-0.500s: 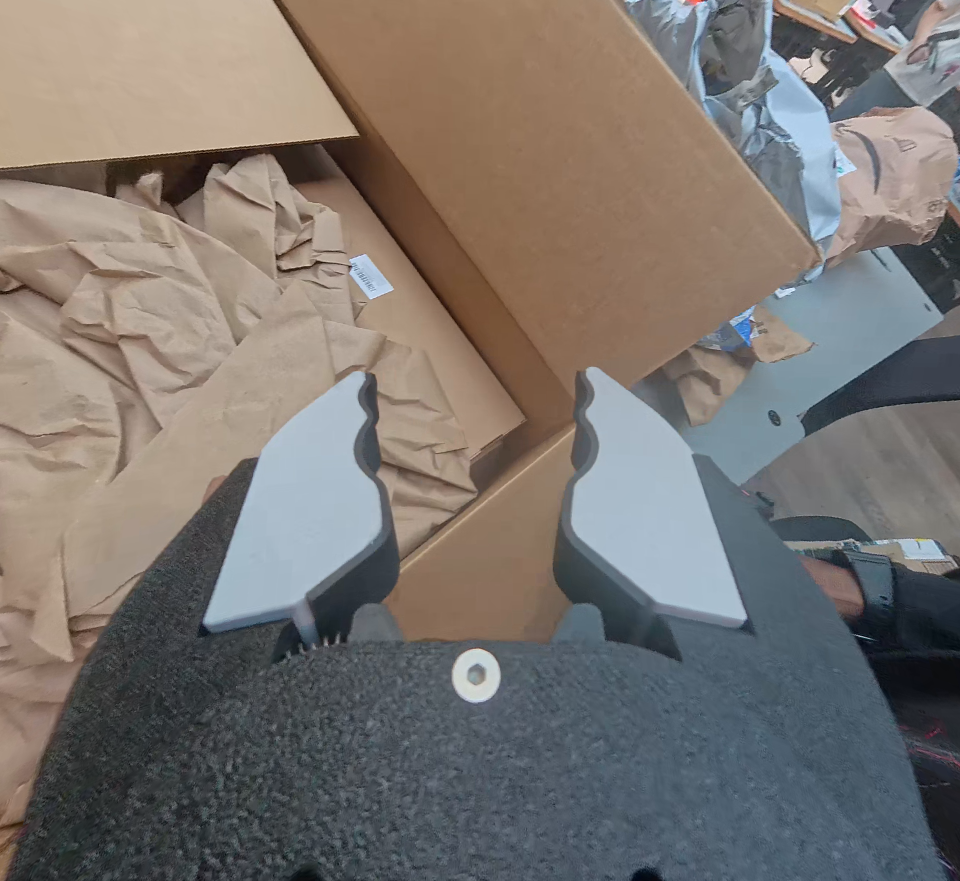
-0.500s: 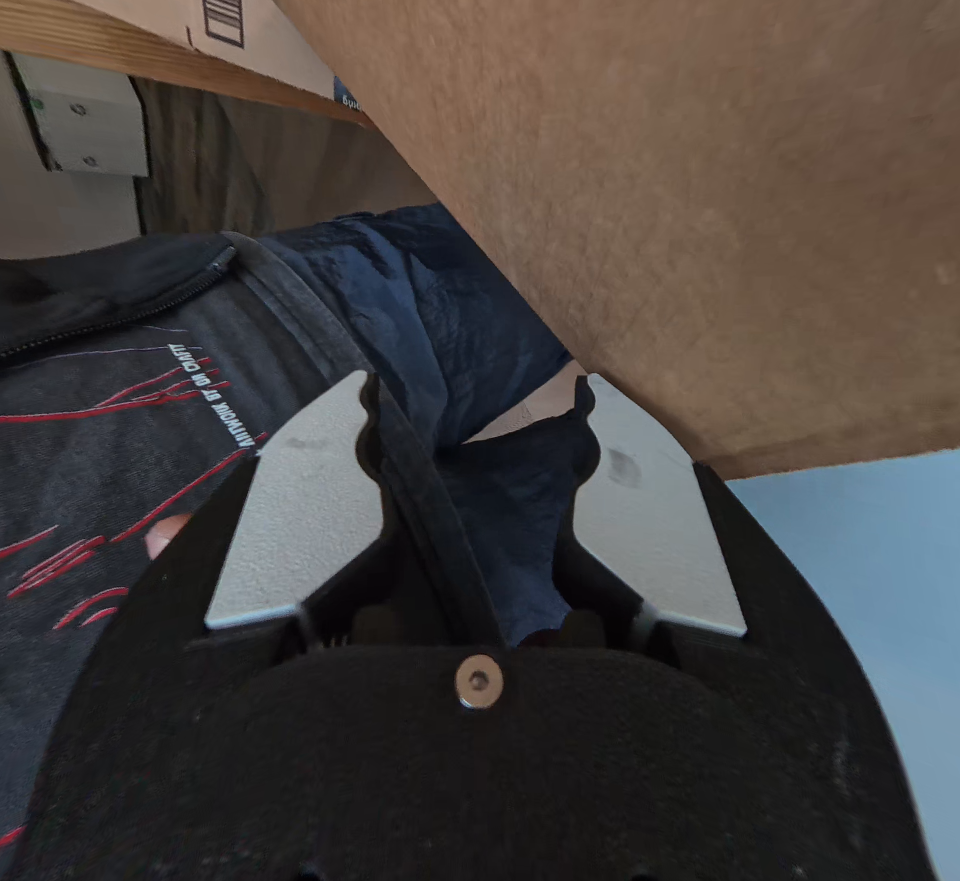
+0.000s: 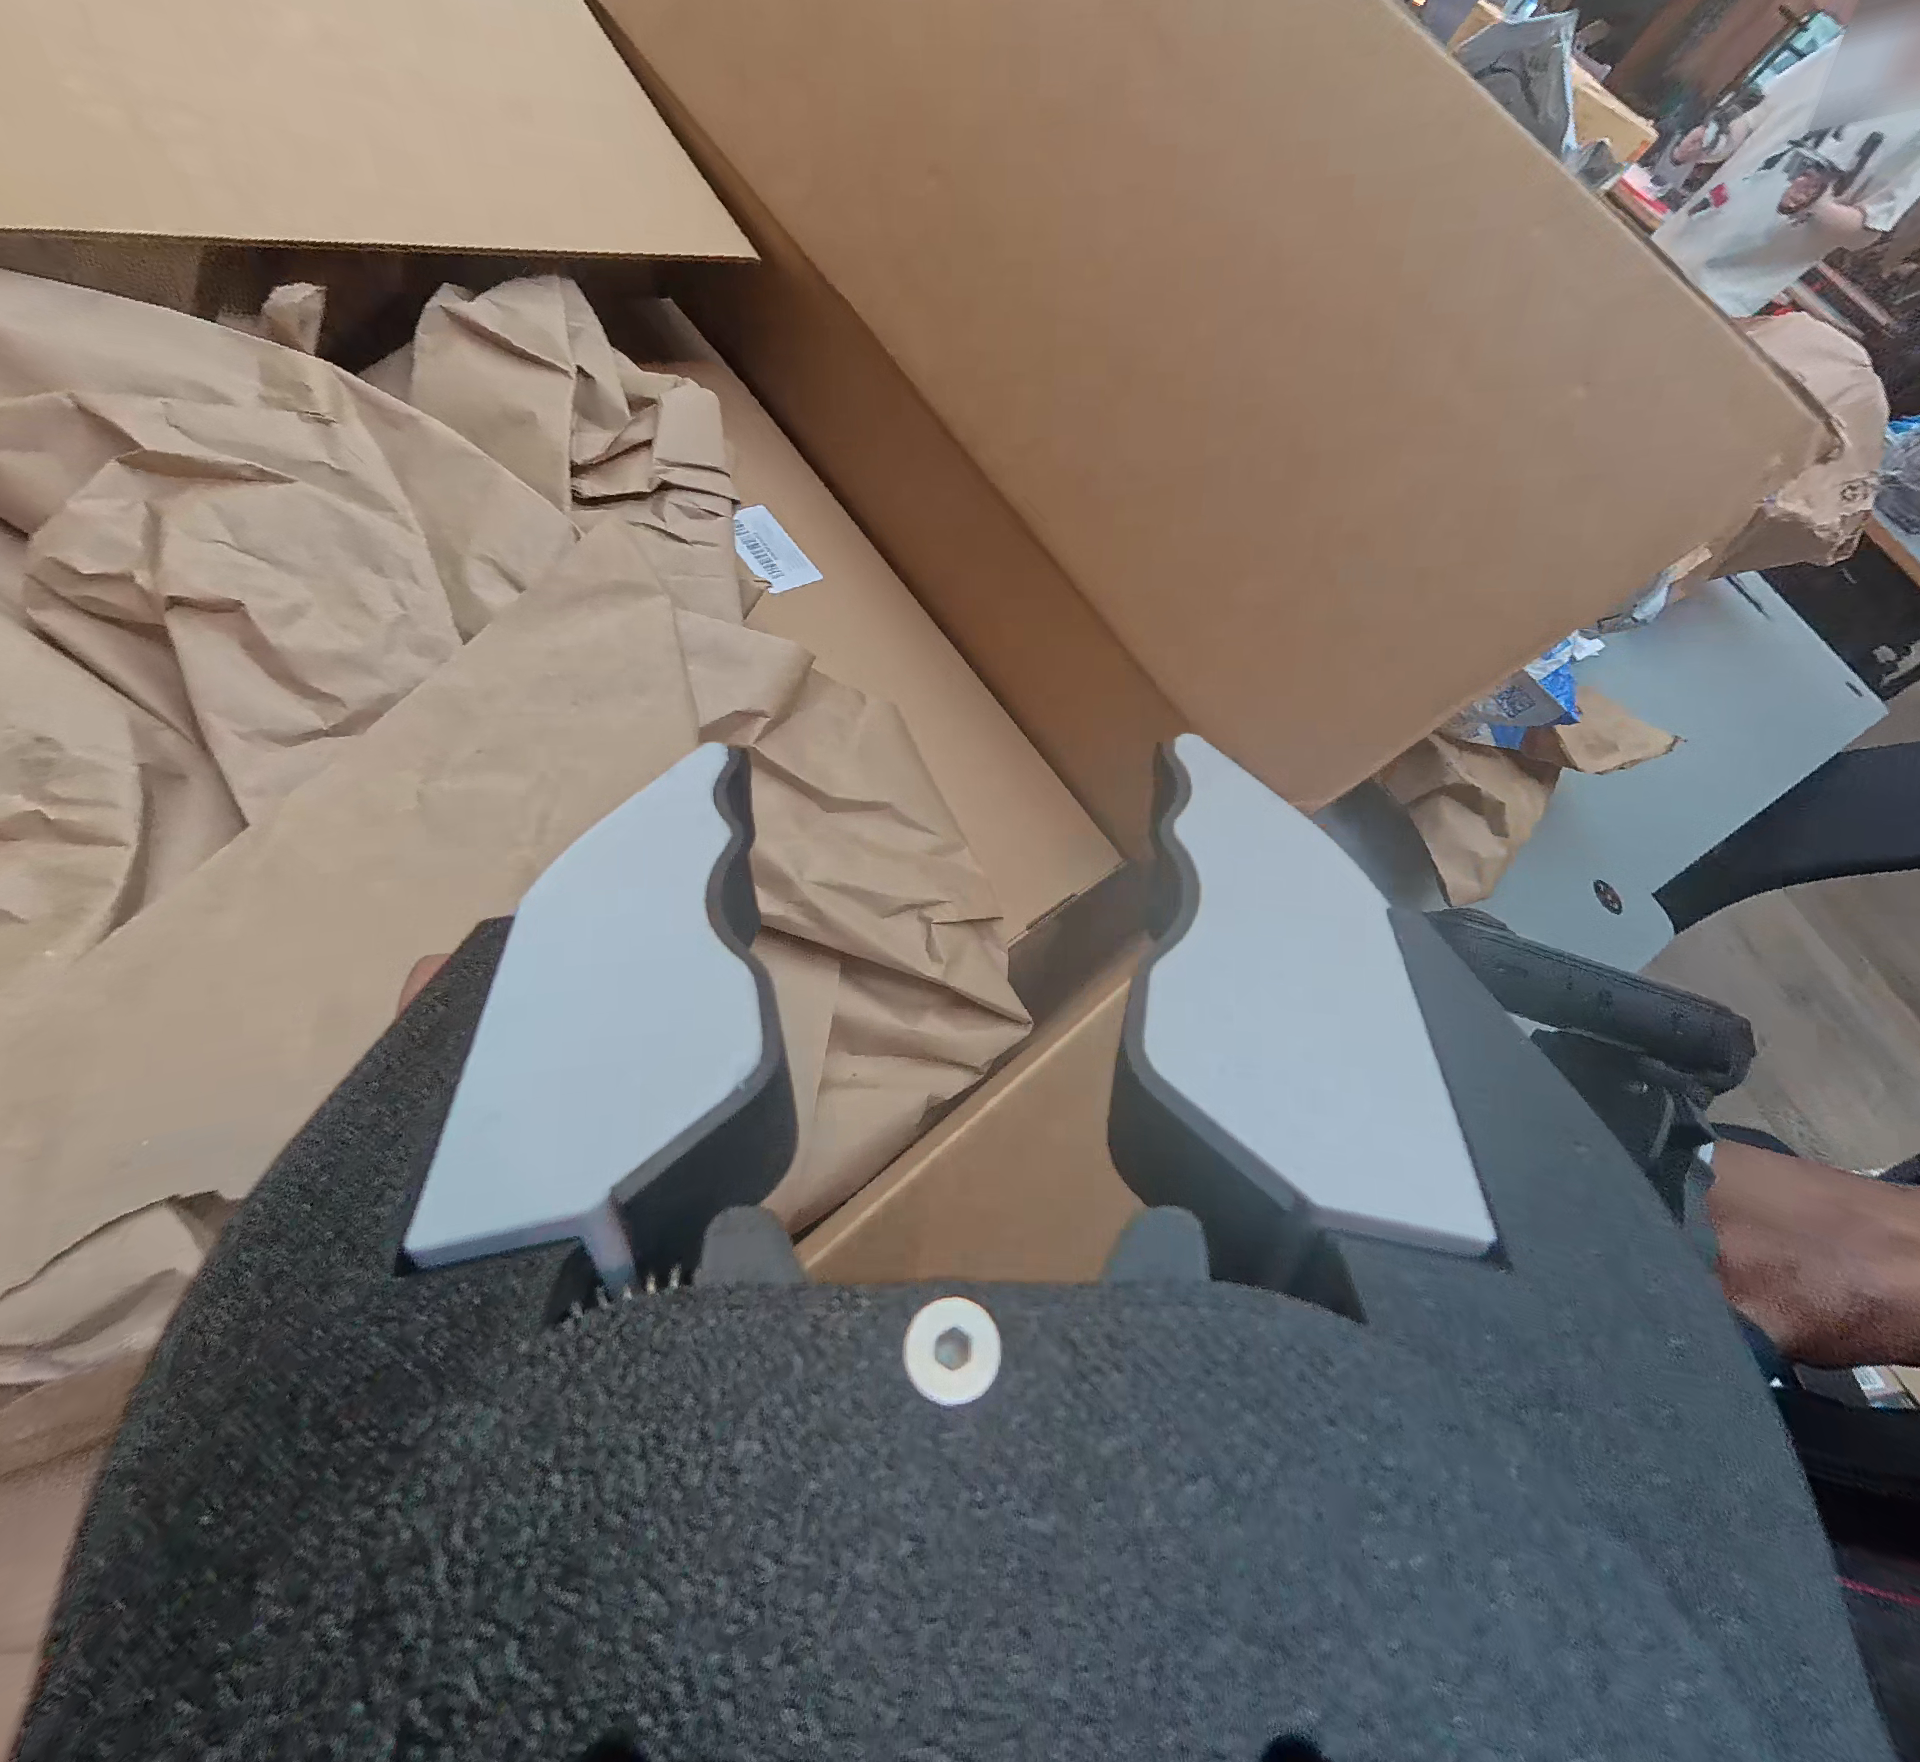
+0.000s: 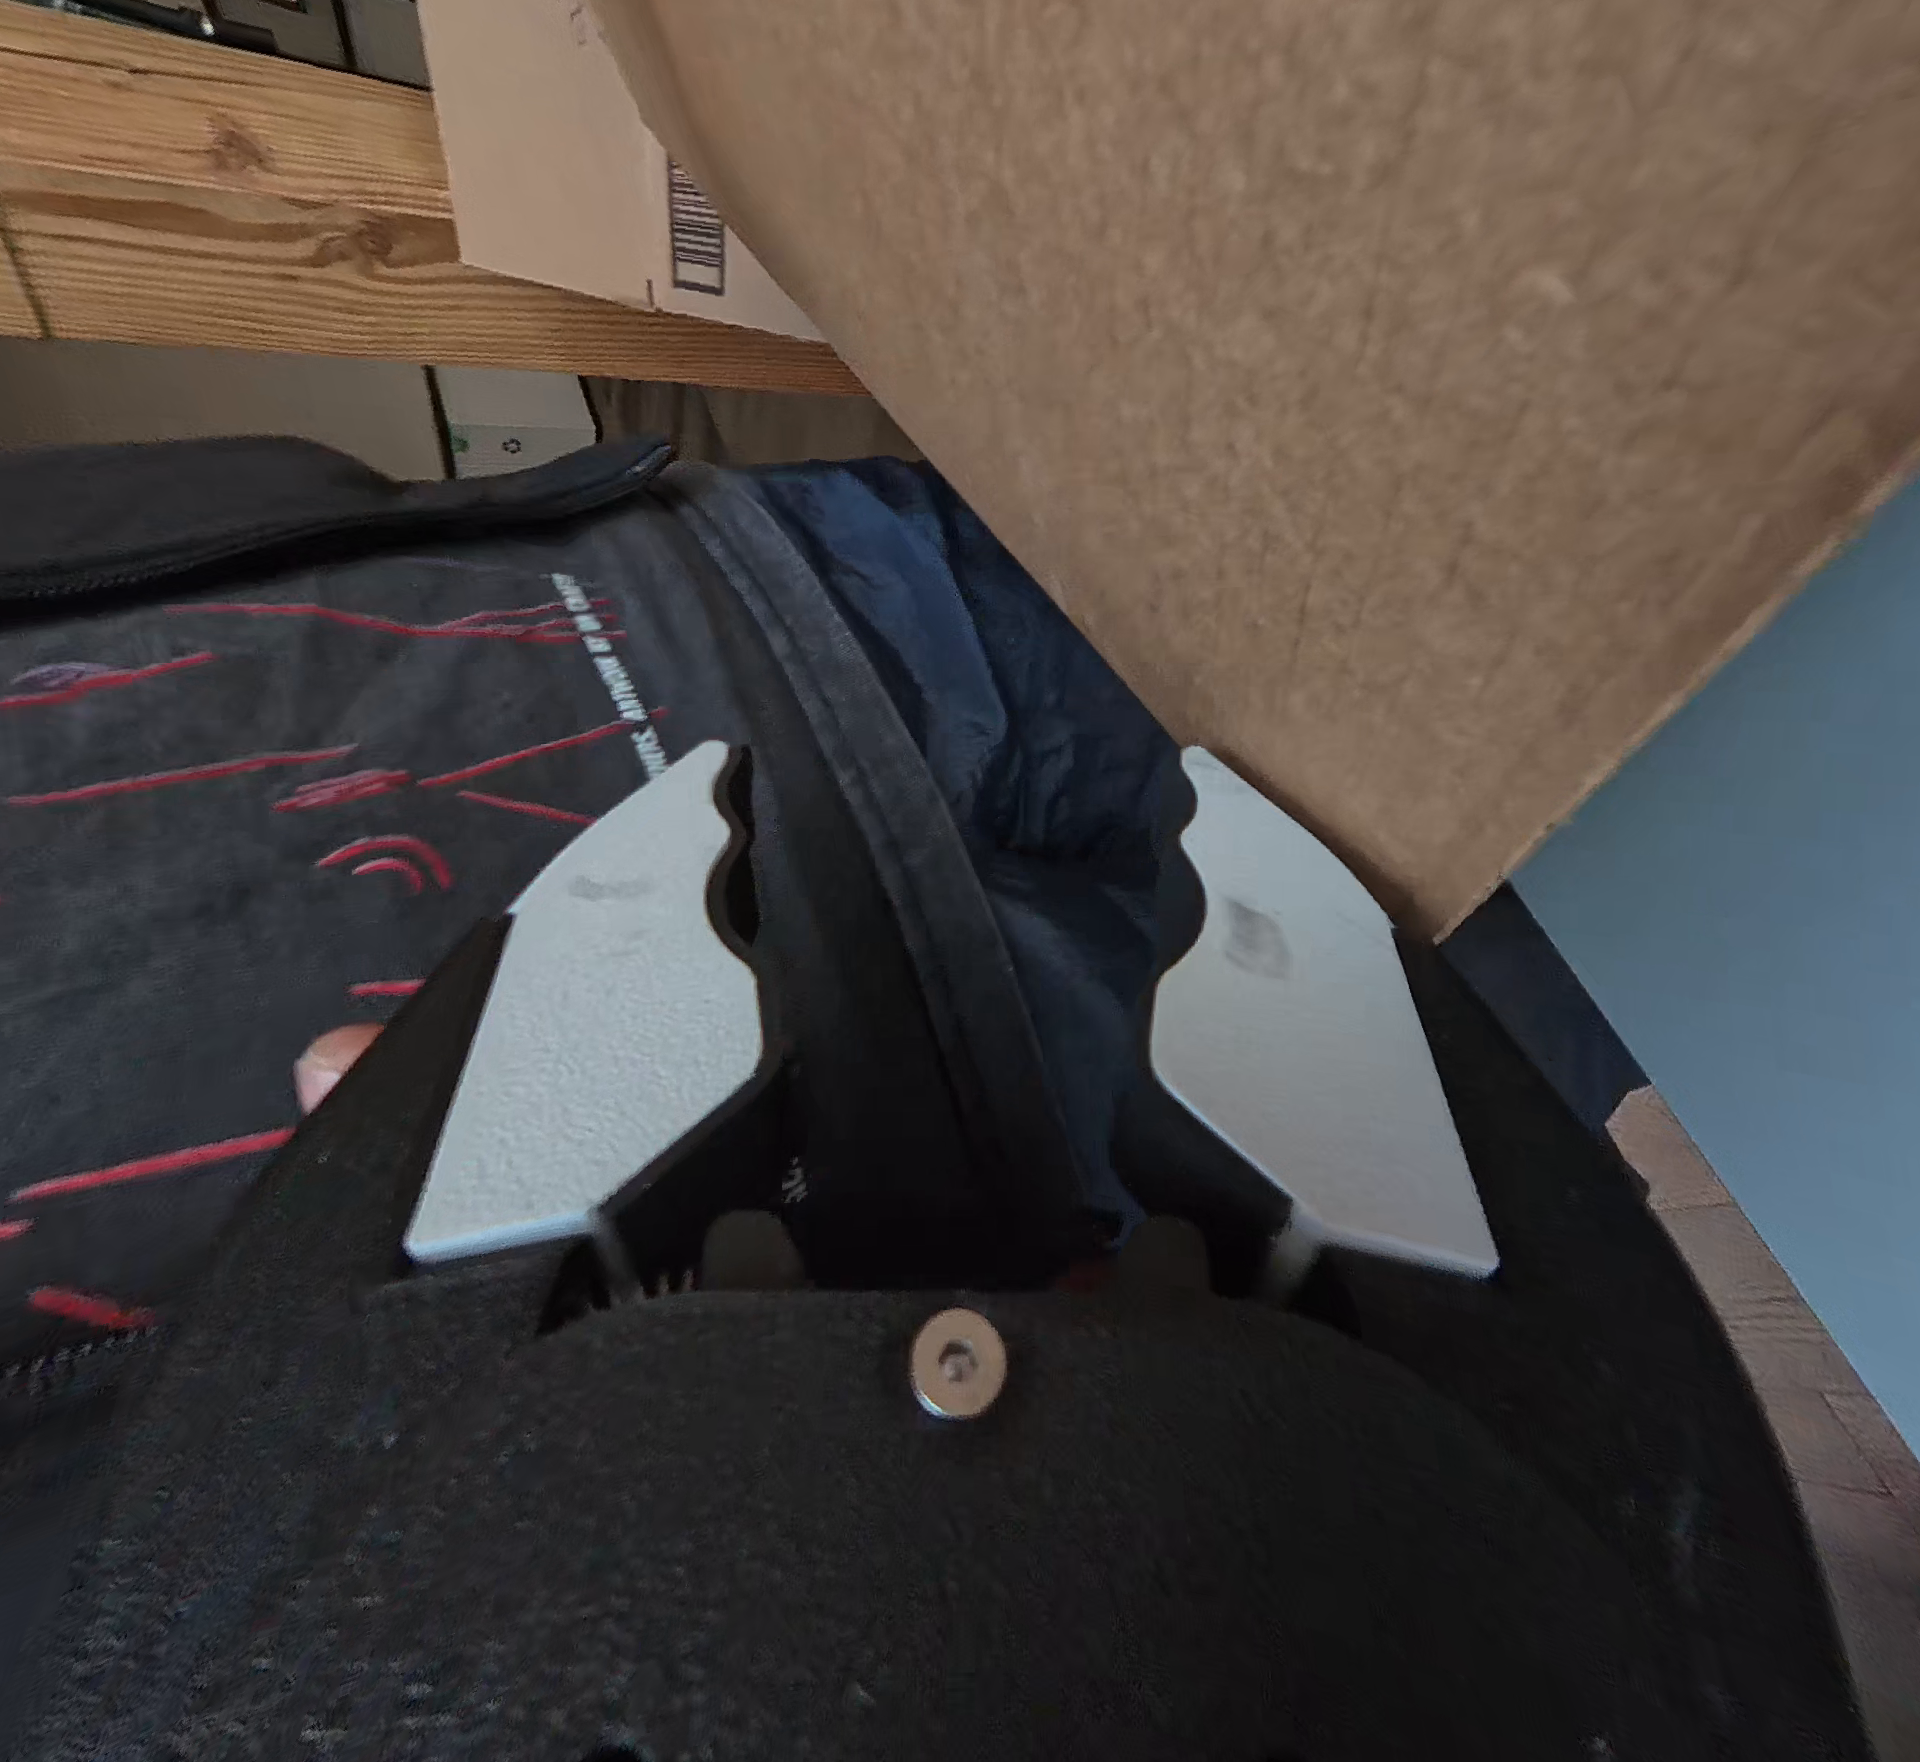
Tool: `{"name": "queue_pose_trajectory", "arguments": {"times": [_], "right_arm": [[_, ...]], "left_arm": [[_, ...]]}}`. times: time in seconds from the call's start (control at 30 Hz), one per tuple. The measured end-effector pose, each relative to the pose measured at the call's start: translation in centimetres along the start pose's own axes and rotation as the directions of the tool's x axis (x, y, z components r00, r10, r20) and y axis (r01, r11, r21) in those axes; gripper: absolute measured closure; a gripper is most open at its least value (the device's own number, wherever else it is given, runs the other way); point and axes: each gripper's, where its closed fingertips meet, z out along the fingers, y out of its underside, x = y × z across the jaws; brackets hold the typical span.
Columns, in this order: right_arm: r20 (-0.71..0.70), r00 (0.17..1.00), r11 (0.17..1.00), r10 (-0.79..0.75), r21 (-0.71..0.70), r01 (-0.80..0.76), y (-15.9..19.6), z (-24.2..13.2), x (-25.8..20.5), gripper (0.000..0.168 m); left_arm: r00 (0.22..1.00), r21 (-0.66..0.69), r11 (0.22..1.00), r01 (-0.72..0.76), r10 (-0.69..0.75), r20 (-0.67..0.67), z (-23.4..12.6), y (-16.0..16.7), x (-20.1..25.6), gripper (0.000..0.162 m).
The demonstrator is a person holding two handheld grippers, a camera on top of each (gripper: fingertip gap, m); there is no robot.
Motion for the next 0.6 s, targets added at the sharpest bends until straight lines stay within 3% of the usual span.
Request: {"name": "queue_pose_trajectory", "arguments": {"times": [0.33,0.5,0.6], "right_arm": [[0.228,0.970,0.993,-0.086,0.095,0.066,1.0,-5.8,-7.3,0.101],[0.248,0.964,0.993,-0.093,0.098,0.071,2.4,-12.1,-9.5,0.101],[0.201,0.974,0.983,-0.108,0.171,0.073,1.5,-17.3,-9.7,0.101]], "left_arm": [[0.995,-0.014,1.000,0.024,-0.025,-0.099,1.4,2.3,1.1,0.091],[0.991,-0.009,0.999,0.037,-0.038,-0.128,1.8,2.6,0.8,0.093],[0.987,-0.013,0.998,0.058,-0.059,-0.147,1.8,2.7,0.7,0.094]]}}
